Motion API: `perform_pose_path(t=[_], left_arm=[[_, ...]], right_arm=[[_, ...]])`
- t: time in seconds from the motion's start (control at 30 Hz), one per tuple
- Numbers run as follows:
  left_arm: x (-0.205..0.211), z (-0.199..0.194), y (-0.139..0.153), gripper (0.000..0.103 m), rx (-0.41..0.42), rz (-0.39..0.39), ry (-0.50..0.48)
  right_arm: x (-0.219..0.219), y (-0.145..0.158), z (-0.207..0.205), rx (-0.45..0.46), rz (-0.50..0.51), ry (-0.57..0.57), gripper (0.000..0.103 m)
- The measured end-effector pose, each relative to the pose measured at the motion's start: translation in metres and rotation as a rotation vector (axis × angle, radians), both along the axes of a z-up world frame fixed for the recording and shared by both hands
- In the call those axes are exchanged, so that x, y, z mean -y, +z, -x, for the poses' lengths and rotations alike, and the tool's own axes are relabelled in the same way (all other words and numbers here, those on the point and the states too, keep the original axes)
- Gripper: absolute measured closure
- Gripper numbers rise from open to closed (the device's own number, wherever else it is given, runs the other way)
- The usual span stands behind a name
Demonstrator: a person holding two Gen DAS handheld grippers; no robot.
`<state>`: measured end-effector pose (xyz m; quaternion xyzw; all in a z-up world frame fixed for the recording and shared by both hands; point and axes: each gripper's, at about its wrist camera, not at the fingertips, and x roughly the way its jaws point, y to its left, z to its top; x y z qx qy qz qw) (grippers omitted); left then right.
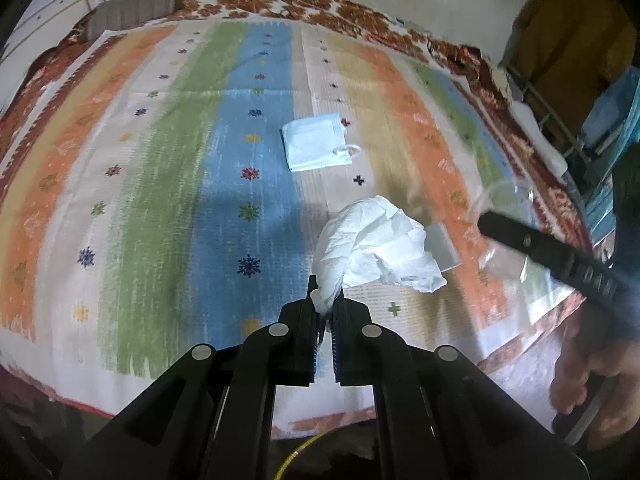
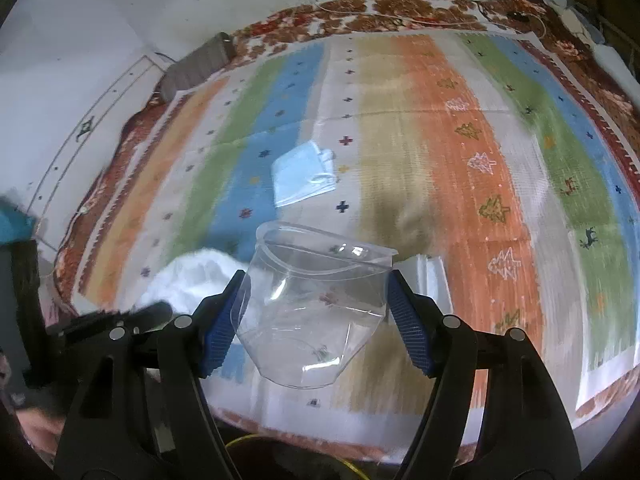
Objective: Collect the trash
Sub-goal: 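Carry the cup with right tool while left tool carries the tissue over the bin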
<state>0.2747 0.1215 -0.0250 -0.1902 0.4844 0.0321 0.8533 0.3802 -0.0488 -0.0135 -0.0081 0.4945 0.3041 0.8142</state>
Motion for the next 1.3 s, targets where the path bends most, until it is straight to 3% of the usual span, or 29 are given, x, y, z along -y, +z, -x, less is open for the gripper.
perform_pose_path(t=[0.37, 0.53, 0.73, 1.3], left_arm=[[0.013, 0.046, 0.033, 0.098, 0.066, 0.051, 0.03], [0.023, 0.066, 0.037, 0.098, 0.072, -0.01, 0.038], [0.027, 0.093, 0.045, 0.098, 0.111, -0.003, 0.031], [0.07, 0.131, 0.026, 0.098, 0.071, -0.016, -0.015]], right_arm=[[0.021, 0.029, 0.057, 0.084, -0.014, 0.047, 0.037], [0.028, 0.037, 0.078, 0.11, -0.019, 0.069, 0.037], [0.041, 0.045, 0.103, 0.12, -0.044, 0.084, 0.037], [0.074, 0.042, 0.159, 0.14, -0.051, 0.11, 0.037]])
